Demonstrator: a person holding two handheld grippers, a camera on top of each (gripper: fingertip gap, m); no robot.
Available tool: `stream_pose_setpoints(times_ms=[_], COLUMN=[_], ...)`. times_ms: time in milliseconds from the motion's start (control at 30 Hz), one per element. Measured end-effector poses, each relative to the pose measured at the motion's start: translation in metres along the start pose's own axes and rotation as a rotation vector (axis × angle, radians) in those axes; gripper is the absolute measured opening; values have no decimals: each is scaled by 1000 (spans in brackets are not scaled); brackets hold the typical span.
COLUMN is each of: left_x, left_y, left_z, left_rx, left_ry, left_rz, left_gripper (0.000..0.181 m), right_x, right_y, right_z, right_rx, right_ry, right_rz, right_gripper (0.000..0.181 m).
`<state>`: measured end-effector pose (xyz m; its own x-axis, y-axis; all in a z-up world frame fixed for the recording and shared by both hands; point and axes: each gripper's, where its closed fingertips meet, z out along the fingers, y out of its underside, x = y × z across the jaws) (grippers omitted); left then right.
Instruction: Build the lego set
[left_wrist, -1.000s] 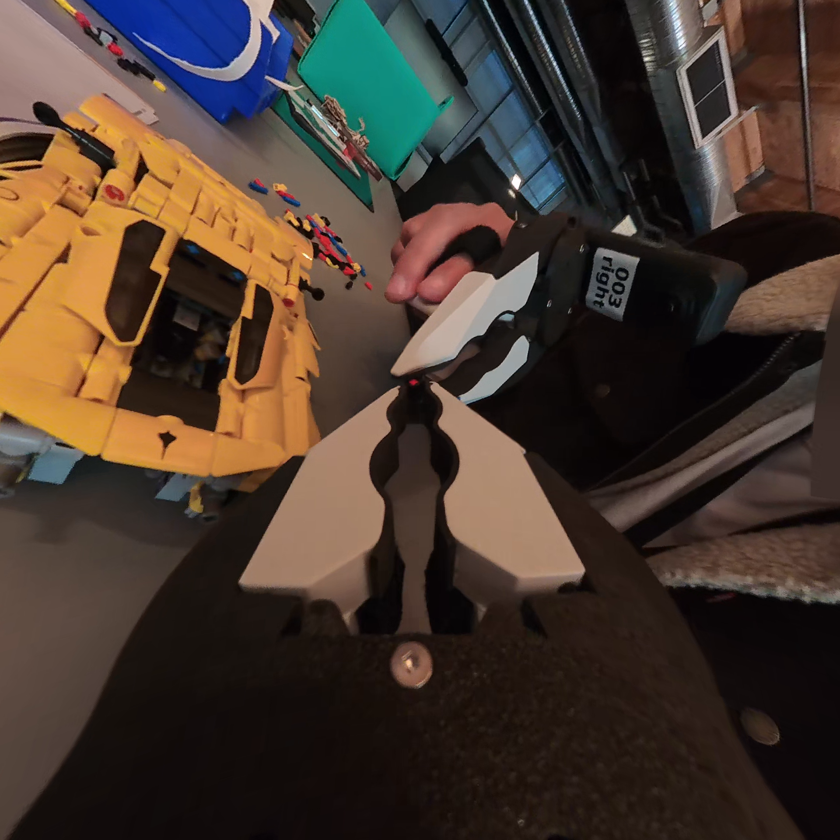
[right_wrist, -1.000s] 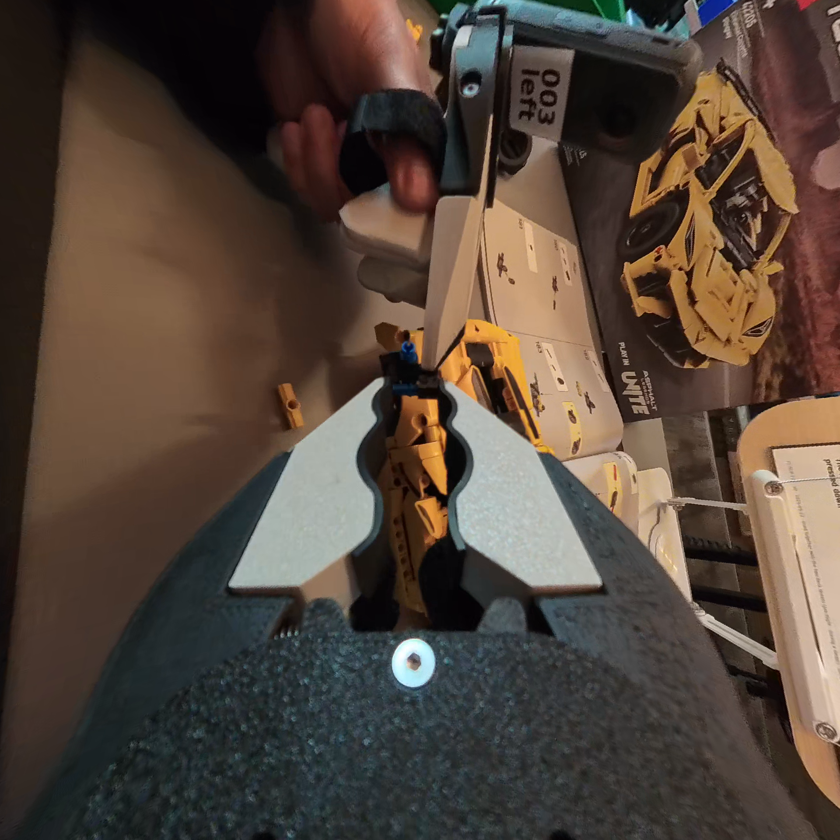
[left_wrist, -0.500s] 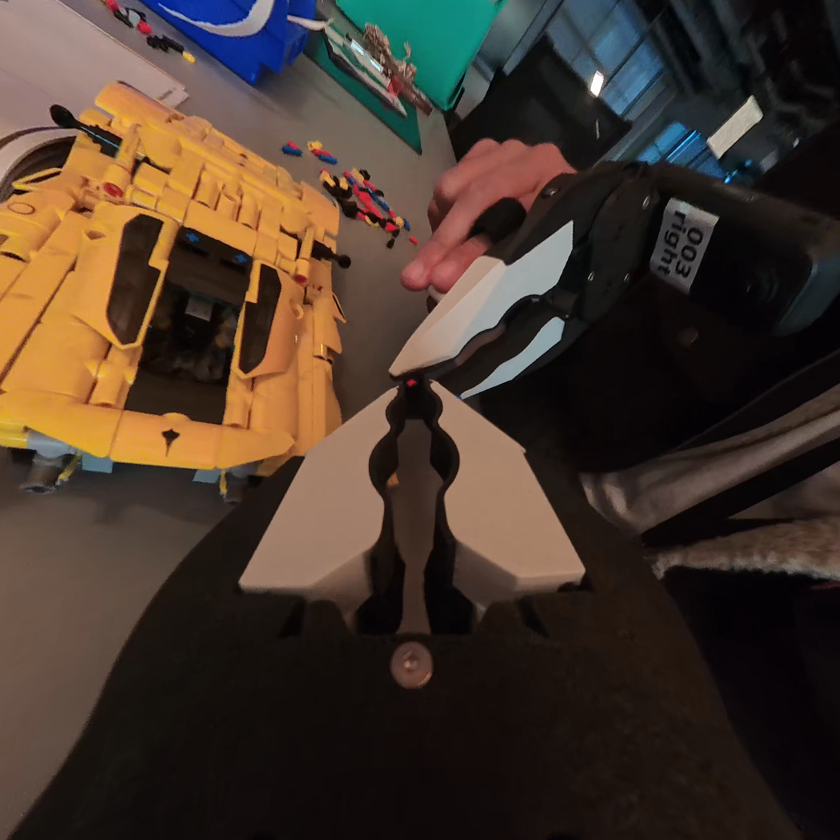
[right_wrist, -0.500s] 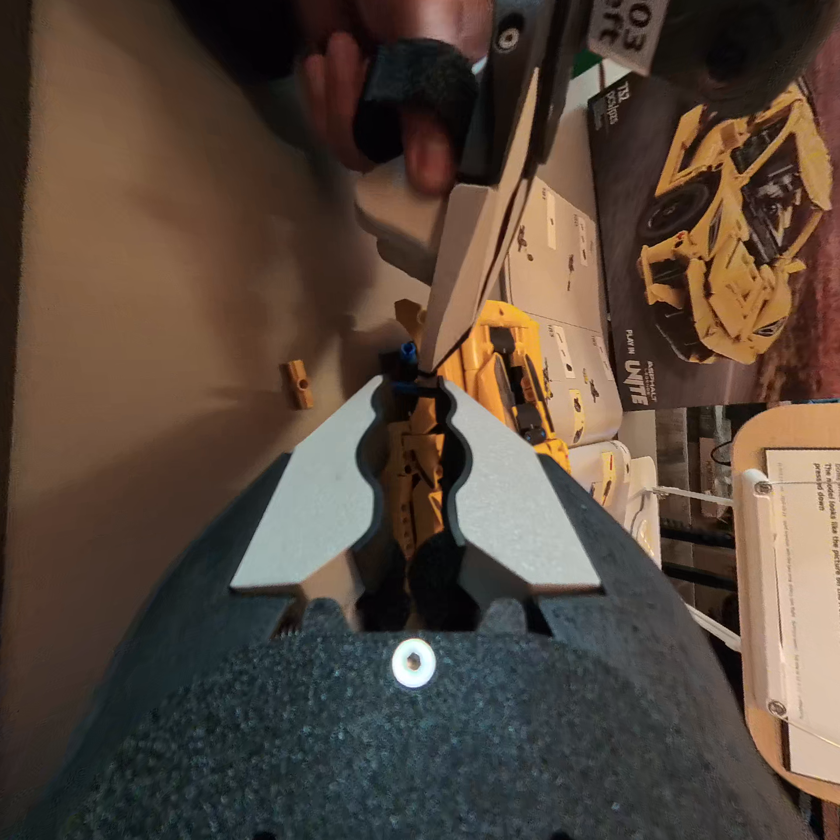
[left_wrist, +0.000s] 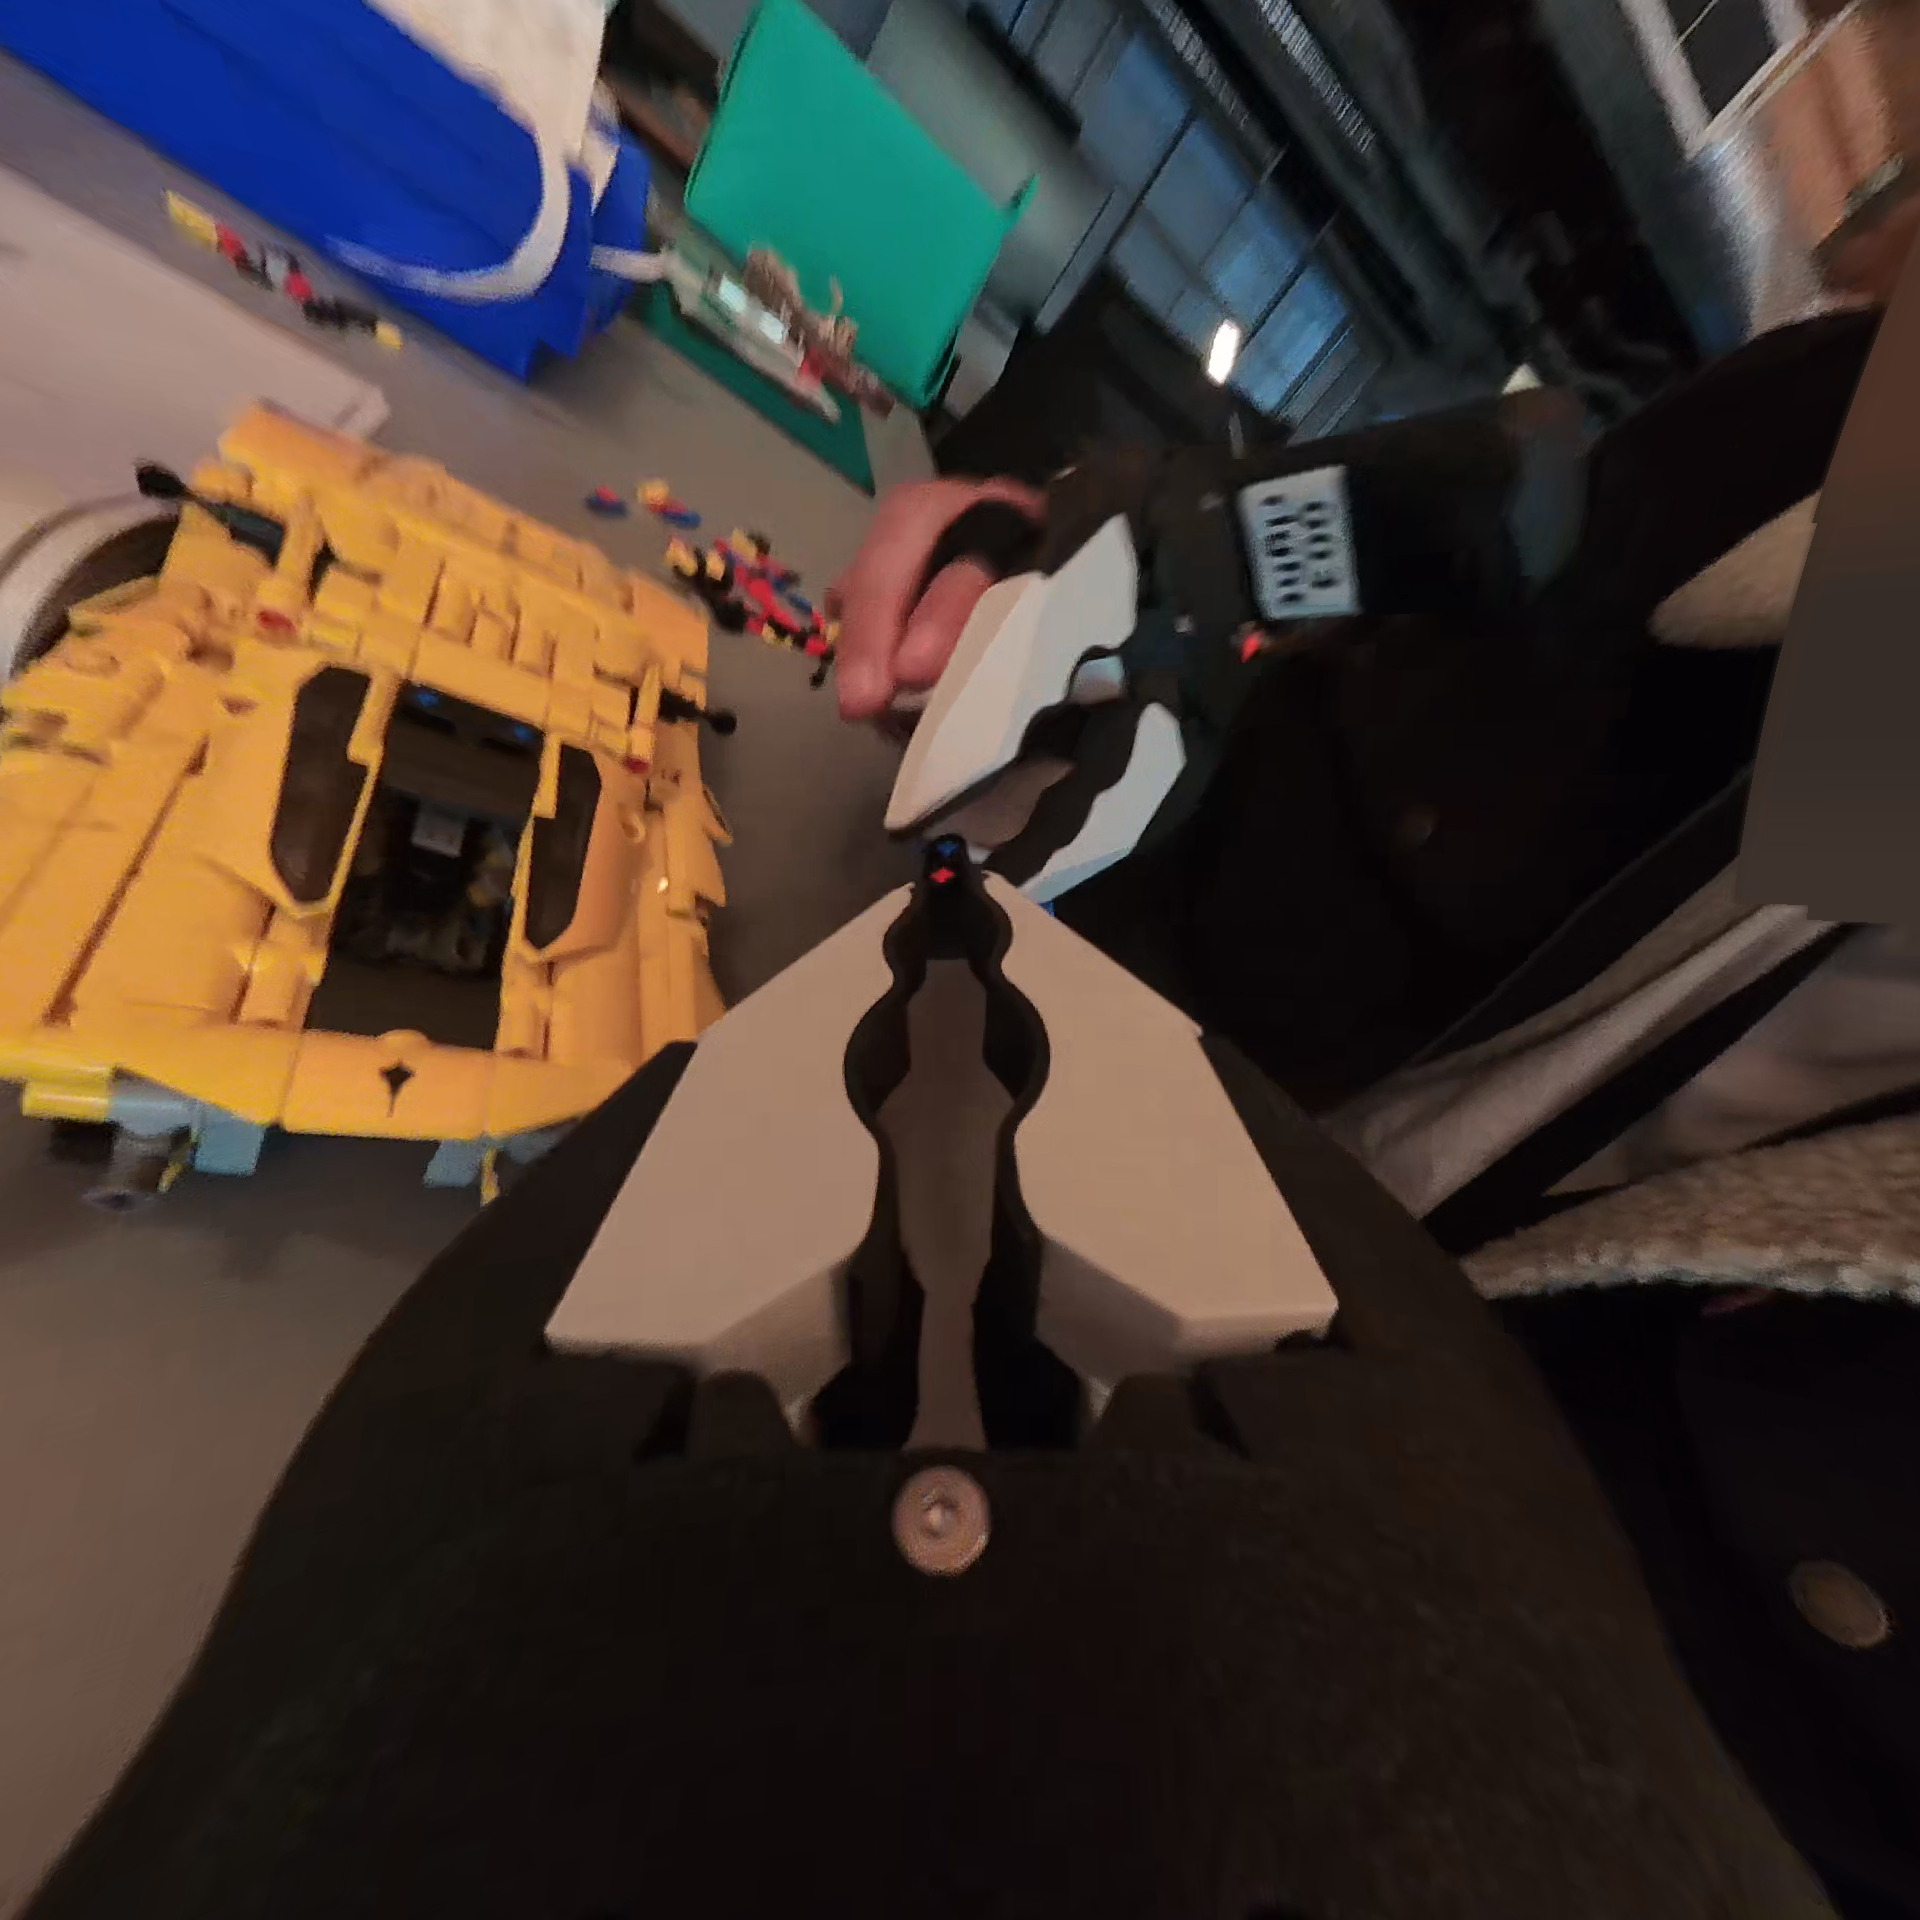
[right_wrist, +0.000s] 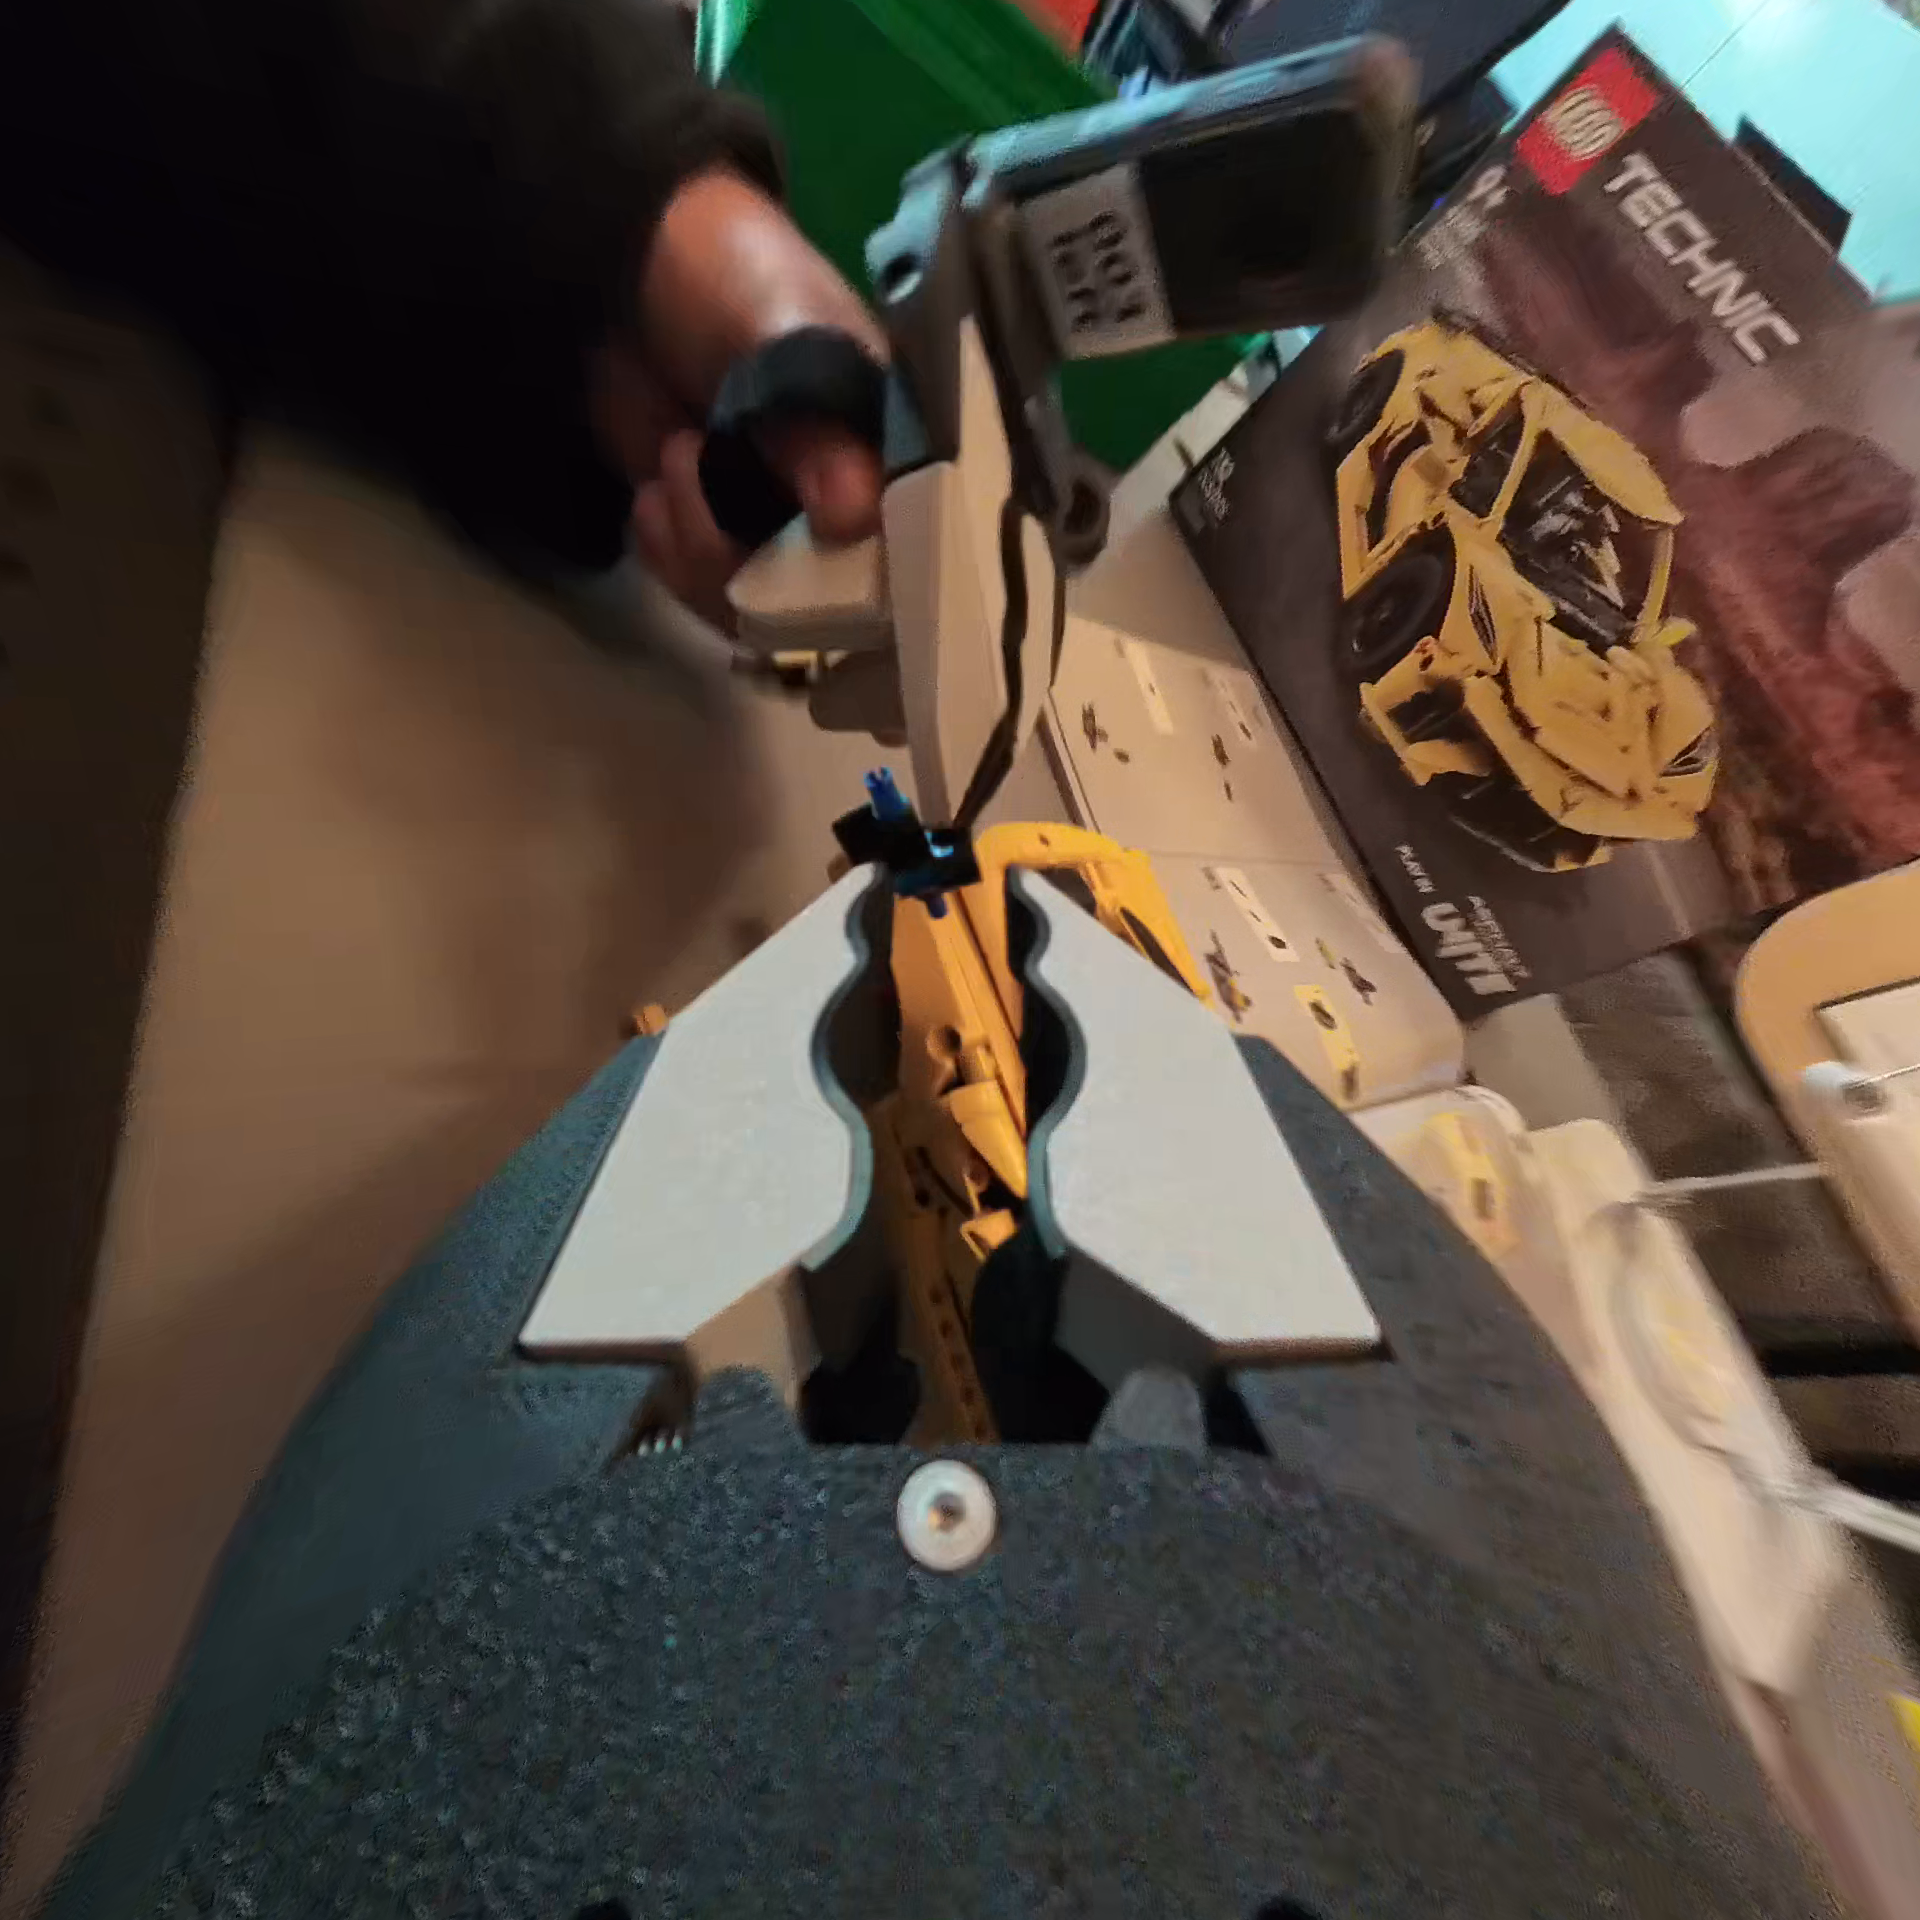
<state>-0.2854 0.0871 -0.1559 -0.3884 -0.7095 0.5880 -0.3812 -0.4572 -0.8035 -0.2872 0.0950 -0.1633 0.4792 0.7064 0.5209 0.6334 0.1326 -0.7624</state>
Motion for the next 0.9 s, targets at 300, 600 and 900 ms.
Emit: stream_pose_setpoints(times_ms=[300,600,900], left_x=[23,28,37], left_y=[-44,-38,-20], left_z=[-15,-6,7], left_rx=[295,282,172], left_ry=[65,137,179], left_rz=[134,89,120], left_gripper=[6,6,4], right_x=[19,15,20], right_y=[-25,-37,-41], right_z=[-14,-22,-31], right_rx=[262,351,420], right_ry=[-153,-273,-364], right_rz=[518,627,765], right_gripper=[11,3,0])
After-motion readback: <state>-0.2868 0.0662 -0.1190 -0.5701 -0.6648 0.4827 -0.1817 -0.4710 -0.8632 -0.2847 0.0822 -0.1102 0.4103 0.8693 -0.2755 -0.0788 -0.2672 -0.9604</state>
